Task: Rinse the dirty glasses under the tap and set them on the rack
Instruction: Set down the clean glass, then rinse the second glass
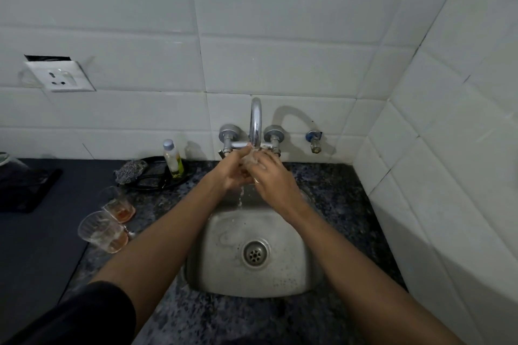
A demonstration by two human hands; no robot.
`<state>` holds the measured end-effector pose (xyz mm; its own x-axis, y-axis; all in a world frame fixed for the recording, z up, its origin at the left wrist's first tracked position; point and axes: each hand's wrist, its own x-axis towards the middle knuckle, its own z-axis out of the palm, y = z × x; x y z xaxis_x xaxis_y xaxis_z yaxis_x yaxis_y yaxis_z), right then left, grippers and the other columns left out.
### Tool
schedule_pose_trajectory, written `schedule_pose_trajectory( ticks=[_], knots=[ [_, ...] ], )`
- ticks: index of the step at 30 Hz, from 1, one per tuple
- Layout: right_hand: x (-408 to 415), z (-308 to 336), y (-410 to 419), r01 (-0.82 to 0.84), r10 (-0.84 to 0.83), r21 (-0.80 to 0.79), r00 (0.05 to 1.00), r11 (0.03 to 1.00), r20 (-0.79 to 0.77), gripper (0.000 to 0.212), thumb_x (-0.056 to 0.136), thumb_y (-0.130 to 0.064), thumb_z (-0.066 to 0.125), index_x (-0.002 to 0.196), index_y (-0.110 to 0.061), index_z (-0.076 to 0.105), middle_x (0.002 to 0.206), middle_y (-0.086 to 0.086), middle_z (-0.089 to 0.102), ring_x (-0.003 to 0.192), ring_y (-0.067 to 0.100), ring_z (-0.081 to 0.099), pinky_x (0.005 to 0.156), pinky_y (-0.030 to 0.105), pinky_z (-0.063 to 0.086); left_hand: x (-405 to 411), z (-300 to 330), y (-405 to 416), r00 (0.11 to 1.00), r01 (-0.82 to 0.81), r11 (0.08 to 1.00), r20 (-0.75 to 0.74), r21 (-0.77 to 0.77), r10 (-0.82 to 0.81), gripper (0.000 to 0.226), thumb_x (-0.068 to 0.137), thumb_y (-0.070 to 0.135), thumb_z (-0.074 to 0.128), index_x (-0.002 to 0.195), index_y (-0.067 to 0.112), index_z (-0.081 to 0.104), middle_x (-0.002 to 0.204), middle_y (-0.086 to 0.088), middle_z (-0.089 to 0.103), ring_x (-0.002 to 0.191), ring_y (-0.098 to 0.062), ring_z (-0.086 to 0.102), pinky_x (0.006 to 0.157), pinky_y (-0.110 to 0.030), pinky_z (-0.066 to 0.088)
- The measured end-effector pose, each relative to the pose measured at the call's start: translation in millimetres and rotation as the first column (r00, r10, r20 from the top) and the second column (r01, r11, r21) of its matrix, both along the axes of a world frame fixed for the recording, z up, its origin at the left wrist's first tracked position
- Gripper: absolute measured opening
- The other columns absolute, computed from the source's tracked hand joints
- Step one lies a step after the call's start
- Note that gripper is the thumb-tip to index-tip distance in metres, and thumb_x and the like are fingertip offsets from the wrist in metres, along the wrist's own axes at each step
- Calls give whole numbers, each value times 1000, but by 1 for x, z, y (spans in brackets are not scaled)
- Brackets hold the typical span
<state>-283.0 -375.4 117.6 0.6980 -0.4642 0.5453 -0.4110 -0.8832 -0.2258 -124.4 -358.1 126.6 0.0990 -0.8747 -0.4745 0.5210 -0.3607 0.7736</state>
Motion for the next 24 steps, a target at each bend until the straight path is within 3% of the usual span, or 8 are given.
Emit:
schedule_pose_trajectory(
  ticks=[2,4,8,12,14,16,20,24],
  knots=[
    [0,-7,-2,-4,5,29,1000,1000,-7,58,84,-4,80,138,-18,63,148,4,54,142,25,45,110,40,52,2,-1,-1,999,-25,999,40,31,23,32,104,38,52,105,11,69,97,-7,69,88,-20,65,79,-36,55],
    [6,-8,1,33,-100,363,981,931,166,58,83,-20,85,137,-23,65,143,-1,58,135,17,54,109,40,53,2,-4,-1,997,-69,998,-23,-14,69,32,103,33,55,117,6,67,110,-14,69,100,-26,66,88,-41,56],
    [15,-7,-3,-26,-367,833,890,552,271,71,77,-26,92,141,-27,61,133,-1,69,111,11,69,95,33,61,2,-10,1,979,-144,983,-160,-114,125,44,103,29,56,135,0,58,118,-21,71,109,-35,69,94,-52,58],
    [5,-13,2,98,-191,367,955,925,228,59,86,-12,82,140,-23,62,142,3,58,128,20,57,107,33,52,4,-9,2,998,-51,994,-50,-94,46,37,102,36,57,123,7,66,107,-12,73,98,-26,71,86,-43,58],
    [3,-18,1,69,-131,292,971,954,200,60,87,-12,81,142,-24,61,146,3,54,135,20,51,112,30,45,4,-7,2,999,-30,997,8,-77,31,29,103,30,57,118,8,67,107,-13,71,99,-25,68,89,-41,56],
    [4,-16,4,25,-232,596,933,802,273,66,86,-29,84,146,-27,56,144,-4,55,129,13,56,105,28,52,6,-7,2,999,-39,994,26,-99,42,23,102,22,58,118,9,66,110,-15,70,97,-26,67,93,-43,54],
    [6,-6,5,-274,-494,961,830,40,258,62,89,-41,82,140,-19,55,128,8,70,99,25,77,86,40,65,4,-11,5,997,-79,972,2,-222,82,34,103,16,55,136,5,57,125,-21,65,114,-35,62,111,-53,45],
    [-1,-12,-3,-319,-556,946,778,48,291,47,89,-30,83,129,-13,63,120,9,72,94,22,79,87,41,65,7,-17,19,783,113,923,605,-366,144,40,104,20,57,143,13,53,136,-9,63,124,-26,62,108,-45,50]
  ],
)
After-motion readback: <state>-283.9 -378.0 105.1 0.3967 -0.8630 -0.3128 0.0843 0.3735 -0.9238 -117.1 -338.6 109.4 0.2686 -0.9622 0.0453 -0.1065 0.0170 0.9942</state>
